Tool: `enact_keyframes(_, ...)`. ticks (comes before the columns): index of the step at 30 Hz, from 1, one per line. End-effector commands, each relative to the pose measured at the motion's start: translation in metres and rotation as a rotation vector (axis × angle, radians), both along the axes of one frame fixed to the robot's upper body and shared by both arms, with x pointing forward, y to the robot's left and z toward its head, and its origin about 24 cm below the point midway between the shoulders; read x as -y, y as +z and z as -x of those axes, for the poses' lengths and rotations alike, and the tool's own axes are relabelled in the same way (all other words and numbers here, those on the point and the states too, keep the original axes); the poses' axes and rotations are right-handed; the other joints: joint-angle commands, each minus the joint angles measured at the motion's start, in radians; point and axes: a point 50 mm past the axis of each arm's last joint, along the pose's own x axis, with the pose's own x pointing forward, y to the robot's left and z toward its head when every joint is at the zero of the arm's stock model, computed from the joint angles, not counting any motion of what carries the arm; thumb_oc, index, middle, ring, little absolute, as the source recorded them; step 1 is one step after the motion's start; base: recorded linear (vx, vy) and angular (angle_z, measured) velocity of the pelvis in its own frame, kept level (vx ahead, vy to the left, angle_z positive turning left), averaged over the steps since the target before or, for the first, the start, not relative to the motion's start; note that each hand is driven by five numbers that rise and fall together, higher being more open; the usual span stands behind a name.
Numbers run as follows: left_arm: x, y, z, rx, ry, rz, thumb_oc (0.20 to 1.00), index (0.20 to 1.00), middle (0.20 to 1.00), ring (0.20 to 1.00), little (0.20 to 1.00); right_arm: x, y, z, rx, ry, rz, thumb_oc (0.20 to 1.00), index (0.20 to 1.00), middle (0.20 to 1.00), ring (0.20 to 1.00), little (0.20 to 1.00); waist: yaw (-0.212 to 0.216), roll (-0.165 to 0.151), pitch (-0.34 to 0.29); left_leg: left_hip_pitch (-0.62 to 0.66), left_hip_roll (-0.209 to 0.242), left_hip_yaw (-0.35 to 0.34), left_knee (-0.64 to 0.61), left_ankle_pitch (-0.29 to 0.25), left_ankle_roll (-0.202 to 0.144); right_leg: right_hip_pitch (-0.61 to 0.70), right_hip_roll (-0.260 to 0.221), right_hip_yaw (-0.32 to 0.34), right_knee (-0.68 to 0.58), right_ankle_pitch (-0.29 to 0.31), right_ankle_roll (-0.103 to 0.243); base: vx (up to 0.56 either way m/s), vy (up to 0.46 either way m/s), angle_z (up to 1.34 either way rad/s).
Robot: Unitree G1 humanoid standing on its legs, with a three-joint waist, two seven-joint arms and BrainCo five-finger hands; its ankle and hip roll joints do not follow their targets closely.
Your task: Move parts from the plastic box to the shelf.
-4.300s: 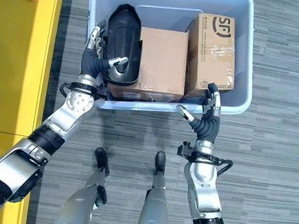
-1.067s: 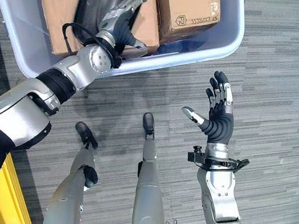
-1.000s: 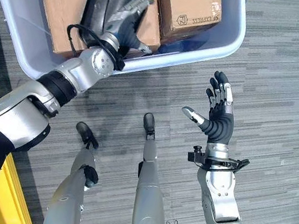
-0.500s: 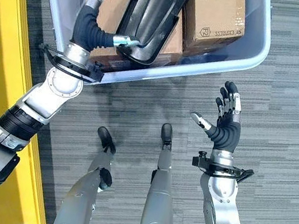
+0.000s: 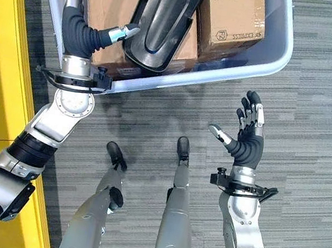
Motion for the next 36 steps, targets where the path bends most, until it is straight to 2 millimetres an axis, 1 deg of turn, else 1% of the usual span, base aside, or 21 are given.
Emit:
enact_keyframes(1, -0.012, 0.032, -0.006, 0.124, 0.130, -0.004, 1.000, 1.000, 1.000, 1.000, 1.000, 0.010, 0.019, 0.007, 0.128, -0.043, -0.003, 1.000, 1.000, 1.000, 1.000, 1.000, -0.019, -0.033, 0.022, 0.014, 0.095, -0.057, 0.162, -0.162, -0.102, 0.126, -0.081, -0.111, 0.051, -0.069, 0.048, 0.00, 0.000, 0.00)
enact_keyframes(3, -0.014, 0.028, -0.013, 0.087, 0.152, 0.015, 1.000, 1.000, 1.000, 1.000, 1.000, 0.009, 0.019, 0.005, 0.123, -0.047, -0.007, 1.000, 1.000, 1.000, 1.000, 1.000, -0.021, -0.036, 0.021, 0.013, 0.094, -0.057, 0.162, -0.161, -0.102, 0.124, -0.079, -0.109, 0.052, -0.068, 0.047, 0.00, 0.000, 0.00)
enact_keyframes(4, -0.018, 0.030, -0.018, 0.080, 0.200, 0.011, 1.000, 1.000, 1.000, 1.000, 1.000, 0.009, 0.020, 0.004, 0.124, -0.043, -0.010, 1.000, 1.000, 1.000, 1.000, 1.000, -0.024, -0.040, 0.020, 0.009, 0.096, -0.058, 0.165, -0.161, -0.102, 0.120, -0.076, -0.107, 0.054, -0.067, 0.046, 0.00, 0.000, 0.00)
enact_keyframes(5, -0.018, 0.030, -0.018, 0.082, 0.201, 0.011, 1.000, 1.000, 1.000, 1.000, 1.000, 0.009, 0.020, 0.004, 0.125, -0.043, -0.010, 1.000, 1.000, 1.000, 1.000, 1.000, -0.023, -0.040, 0.021, 0.008, 0.097, -0.058, 0.166, -0.162, -0.102, 0.119, -0.076, -0.107, 0.055, -0.067, 0.045, 0.00, 0.000, 0.00)
enact_keyframes(8, -0.022, 0.029, -0.028, 0.033, 0.235, 0.027, 1.000, 1.000, 1.000, 1.000, 1.000, 0.008, 0.018, 0.003, 0.112, -0.037, -0.016, 1.000, 1.000, 1.000, 1.000, 1.000, -0.029, -0.046, 0.020, 0.008, 0.101, -0.056, 0.168, -0.160, -0.101, 0.116, -0.073, -0.106, 0.055, -0.066, 0.045, 0.00, 0.000, 0.00)
enact_keyframes(15, -0.017, 0.024, -0.049, -0.080, 0.248, 0.044, 1.000, 1.000, 1.000, 1.000, 1.000, 0.008, 0.016, 0.002, 0.095, -0.029, -0.013, 1.000, 1.000, 1.000, 1.000, 1.000, -0.040, -0.046, 0.010, -0.002, 0.100, -0.058, 0.172, -0.156, -0.102, 0.107, -0.067, -0.100, 0.059, -0.070, 0.042, 0.00, 0.000, 0.00)
enact_keyframes(23, -0.016, 0.030, -0.059, -0.120, 0.276, 0.023, 1.000, 1.000, 1.000, 1.000, 1.000, 0.011, 0.015, 0.002, 0.086, -0.035, -0.013, 1.000, 1.000, 1.000, 1.000, 1.000, -0.049, -0.045, 0.006, -0.012, 0.100, -0.061, 0.178, -0.155, -0.103, 0.094, -0.063, -0.094, 0.064, -0.070, 0.041, 0.00, 0.000, -0.01)
enact_keyframes(24, -0.016, 0.029, -0.065, -0.154, 0.276, 0.030, 1.000, 1.000, 1.000, 1.000, 1.000, 0.011, 0.015, 0.003, 0.085, -0.029, -0.012, 1.000, 1.000, 1.000, 1.000, 1.000, -0.056, -0.047, 0.006, -0.015, 0.099, -0.061, 0.180, -0.156, -0.102, 0.090, -0.061, -0.091, 0.066, -0.070, 0.041, 0.00, 0.000, 0.00)
enact_keyframes(26, -0.022, 0.028, -0.071, -0.193, 0.299, 0.039, 1.000, 1.000, 1.000, 1.000, 1.000, 0.010, 0.015, 0.003, 0.083, -0.022, -0.015, 1.000, 1.000, 1.000, 1.000, 1.000, -0.064, -0.050, 0.005, -0.022, 0.102, -0.059, 0.187, -0.159, -0.102, 0.082, -0.060, -0.085, 0.070, -0.069, 0.042, 0.00, 0.000, 0.00)
enact_keyframes(33, -0.031, 0.024, -0.082, -0.277, 0.348, 0.051, 1.000, 1.000, 1.000, 1.000, 1.000, 0.011, 0.014, 0.005, 0.080, -0.011, -0.014, 1.000, 1.000, 1.000, 1.000, 1.000, -0.077, -0.056, 0.004, -0.042, 0.107, -0.055, 0.204, -0.162, -0.103, 0.063, -0.054, -0.072, 0.077, -0.069, 0.043, 0.01, 0.000, -0.07)
enact_keyframes(36, -0.039, 0.018, -0.086, -0.327, 0.387, 0.042, 1.000, 1.000, 1.000, 1.000, 1.000, 0.011, 0.013, 0.005, 0.076, -0.005, -0.011, 1.000, 1.000, 1.000, 1.000, 1.000, -0.083, -0.056, 0.002, -0.050, 0.109, -0.055, 0.209, -0.163, -0.102, 0.054, -0.052, -0.069, 0.082, -0.070, 0.042, 0.00, 0.000, 0.00)
